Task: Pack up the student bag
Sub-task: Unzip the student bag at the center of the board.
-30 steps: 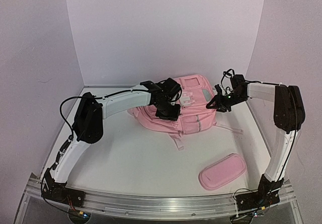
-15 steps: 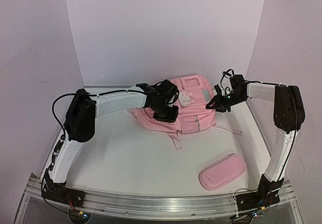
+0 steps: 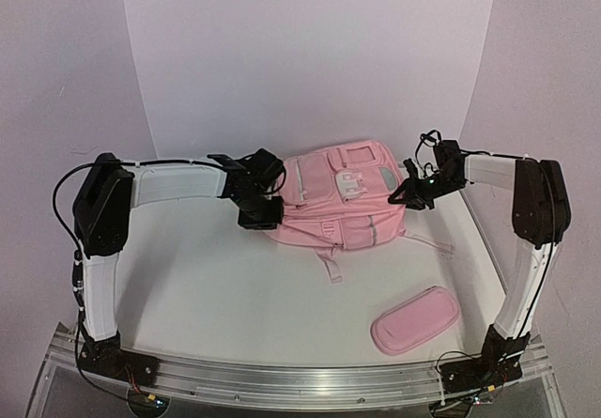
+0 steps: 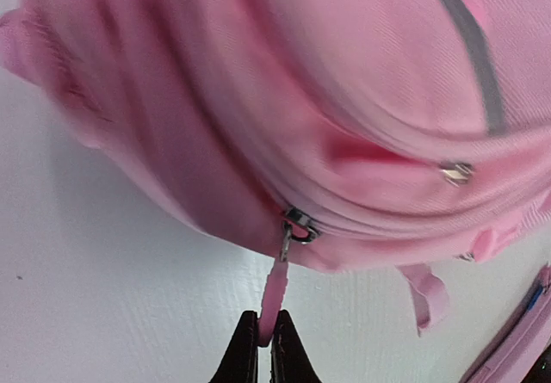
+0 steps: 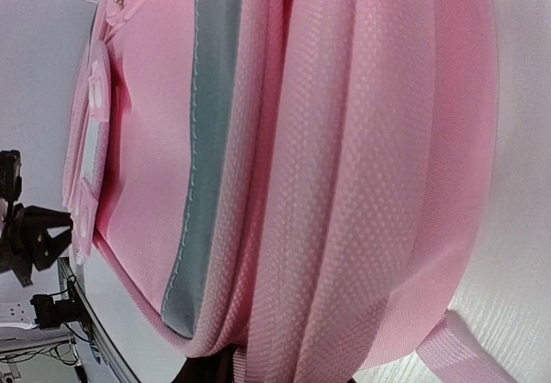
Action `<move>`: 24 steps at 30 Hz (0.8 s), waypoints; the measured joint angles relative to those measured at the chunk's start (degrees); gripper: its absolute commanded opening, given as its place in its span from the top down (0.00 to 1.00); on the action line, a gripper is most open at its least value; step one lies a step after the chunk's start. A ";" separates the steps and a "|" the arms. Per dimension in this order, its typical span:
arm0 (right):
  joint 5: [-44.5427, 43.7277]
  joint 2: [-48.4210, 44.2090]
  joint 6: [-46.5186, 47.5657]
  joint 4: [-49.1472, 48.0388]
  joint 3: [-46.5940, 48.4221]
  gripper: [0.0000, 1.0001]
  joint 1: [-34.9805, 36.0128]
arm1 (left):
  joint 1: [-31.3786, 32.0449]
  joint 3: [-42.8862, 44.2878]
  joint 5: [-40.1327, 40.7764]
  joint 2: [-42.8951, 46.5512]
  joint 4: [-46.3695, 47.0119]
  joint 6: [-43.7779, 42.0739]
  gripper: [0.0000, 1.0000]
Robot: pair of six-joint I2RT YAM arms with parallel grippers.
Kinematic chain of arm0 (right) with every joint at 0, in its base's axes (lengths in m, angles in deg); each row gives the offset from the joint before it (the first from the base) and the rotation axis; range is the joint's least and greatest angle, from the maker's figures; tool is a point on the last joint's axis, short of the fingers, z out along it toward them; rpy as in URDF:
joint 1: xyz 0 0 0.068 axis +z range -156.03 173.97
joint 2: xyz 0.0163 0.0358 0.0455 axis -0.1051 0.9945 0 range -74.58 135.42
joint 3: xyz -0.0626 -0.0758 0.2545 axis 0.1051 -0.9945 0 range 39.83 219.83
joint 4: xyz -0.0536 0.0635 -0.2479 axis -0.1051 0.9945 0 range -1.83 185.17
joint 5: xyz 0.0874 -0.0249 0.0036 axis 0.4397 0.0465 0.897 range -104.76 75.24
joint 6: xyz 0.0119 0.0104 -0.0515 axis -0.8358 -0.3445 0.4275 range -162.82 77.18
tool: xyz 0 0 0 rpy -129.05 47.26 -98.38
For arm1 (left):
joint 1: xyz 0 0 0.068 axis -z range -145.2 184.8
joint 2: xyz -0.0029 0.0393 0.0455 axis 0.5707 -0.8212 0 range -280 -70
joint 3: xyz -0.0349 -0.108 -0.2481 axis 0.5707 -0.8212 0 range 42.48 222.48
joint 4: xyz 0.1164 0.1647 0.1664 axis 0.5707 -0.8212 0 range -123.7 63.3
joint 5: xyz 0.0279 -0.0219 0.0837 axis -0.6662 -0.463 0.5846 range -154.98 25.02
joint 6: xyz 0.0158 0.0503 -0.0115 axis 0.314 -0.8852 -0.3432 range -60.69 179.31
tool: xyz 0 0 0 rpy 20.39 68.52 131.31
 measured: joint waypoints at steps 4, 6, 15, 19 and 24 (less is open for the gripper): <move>0.46 0.45 2.91 2.22 1.15 1.00 -0.67 | -4.11 -1.82 -1.44 2.17 2.79 -0.79 1.00; 0.34 0.98 4.41 3.37 2.23 1.00 -0.68 | -4.51 -1.76 -1.89 2.46 3.09 -1.67 1.00; -0.42 4.90 11.22 8.29 8.98 1.00 -1.96 | -6.33 5.65 -3.52 -2.97 2.19 -11.51 1.00; -1.23 5.84 13.82 9.37 10.76 0.94 -2.49 | -7.20 10.43 -2.42 -7.67 1.73 -18.53 0.98; -4.38 5.90 17.53 11.25 12.61 0.24 -2.62 | -7.19 13.75 0.40 -9.10 -0.26 -22.17 0.48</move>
